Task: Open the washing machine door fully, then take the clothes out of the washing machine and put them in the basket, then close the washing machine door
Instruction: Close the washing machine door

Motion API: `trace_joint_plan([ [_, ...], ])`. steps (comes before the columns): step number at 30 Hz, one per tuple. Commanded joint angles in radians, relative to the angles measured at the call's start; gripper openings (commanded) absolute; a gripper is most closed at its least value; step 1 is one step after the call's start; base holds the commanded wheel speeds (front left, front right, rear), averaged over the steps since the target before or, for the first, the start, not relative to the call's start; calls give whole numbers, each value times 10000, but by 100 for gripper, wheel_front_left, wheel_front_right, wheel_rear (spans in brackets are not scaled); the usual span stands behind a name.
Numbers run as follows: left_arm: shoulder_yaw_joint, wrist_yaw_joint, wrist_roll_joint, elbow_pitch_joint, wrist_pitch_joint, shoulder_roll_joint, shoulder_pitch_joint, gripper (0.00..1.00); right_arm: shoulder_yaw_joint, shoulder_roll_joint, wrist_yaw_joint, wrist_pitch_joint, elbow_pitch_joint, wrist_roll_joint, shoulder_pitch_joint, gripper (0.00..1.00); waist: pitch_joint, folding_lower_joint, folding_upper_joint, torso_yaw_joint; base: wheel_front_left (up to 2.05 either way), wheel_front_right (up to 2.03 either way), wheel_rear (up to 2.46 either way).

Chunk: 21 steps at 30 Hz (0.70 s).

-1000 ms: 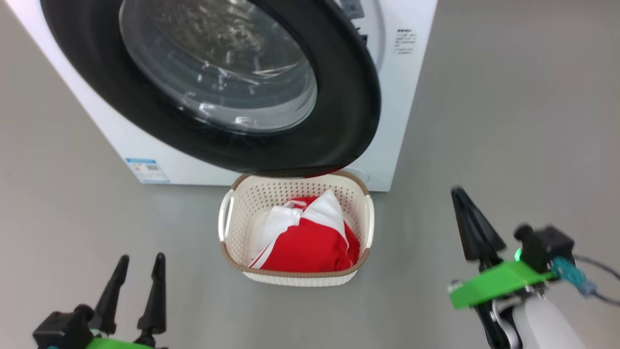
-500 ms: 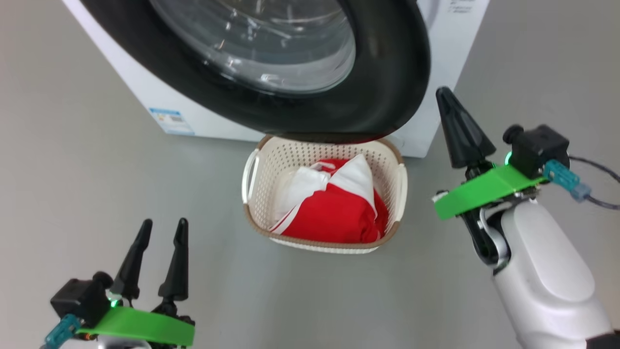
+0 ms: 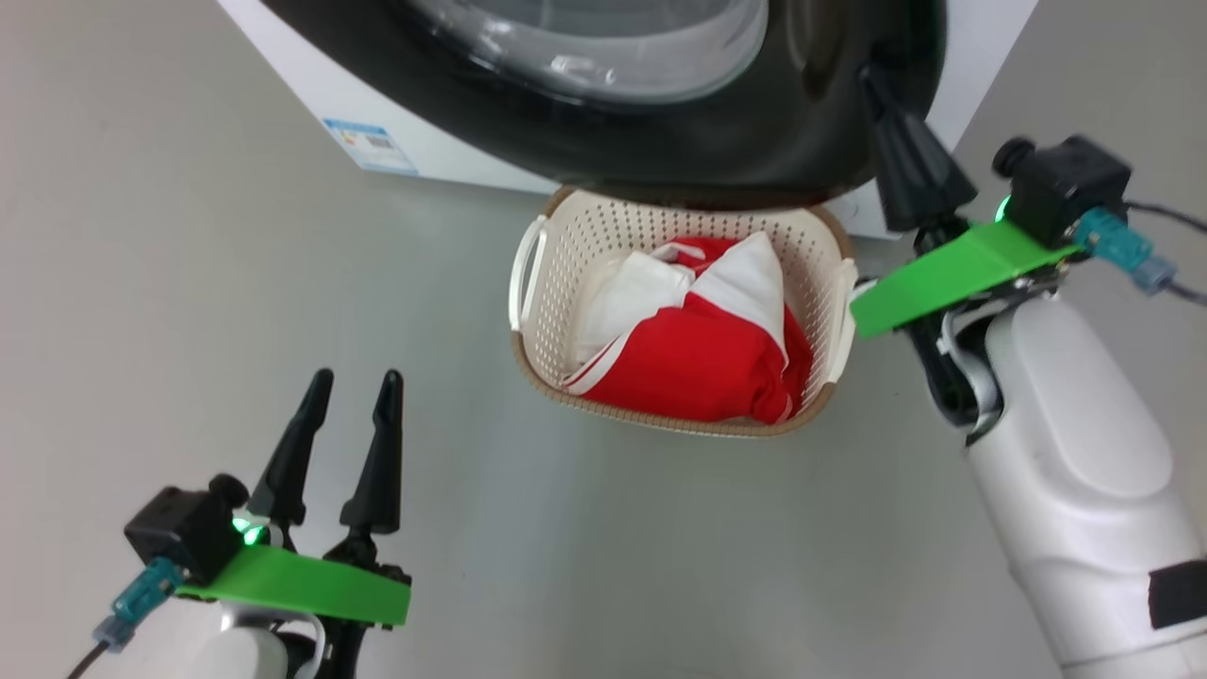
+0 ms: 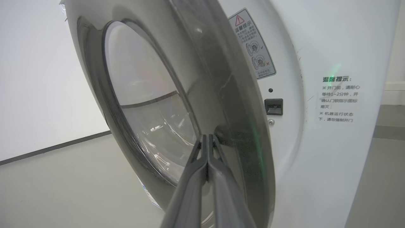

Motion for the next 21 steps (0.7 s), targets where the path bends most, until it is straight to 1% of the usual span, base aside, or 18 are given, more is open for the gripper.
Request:
trace_joint_plan([
  [1, 288, -54, -108, -249, -78, 167, -299, 100, -10, 136, 60, -63, -219, -170, -382, 0, 387, 0, -1, 179, 0, 0, 0],
  [9, 166, -54, -217, -350, -78, 119, -763, 100, -643, 136, 60, -63, -382, -200, -1232, 0, 998, 0, -1, 327, 0, 0, 0],
  [21, 124, -54, -330, -514, -78, 22, -1193, 100, -1594, 136, 60, -63, -565, -561, -2581, 0, 1627, 0, -1, 535, 0, 0, 0],
])
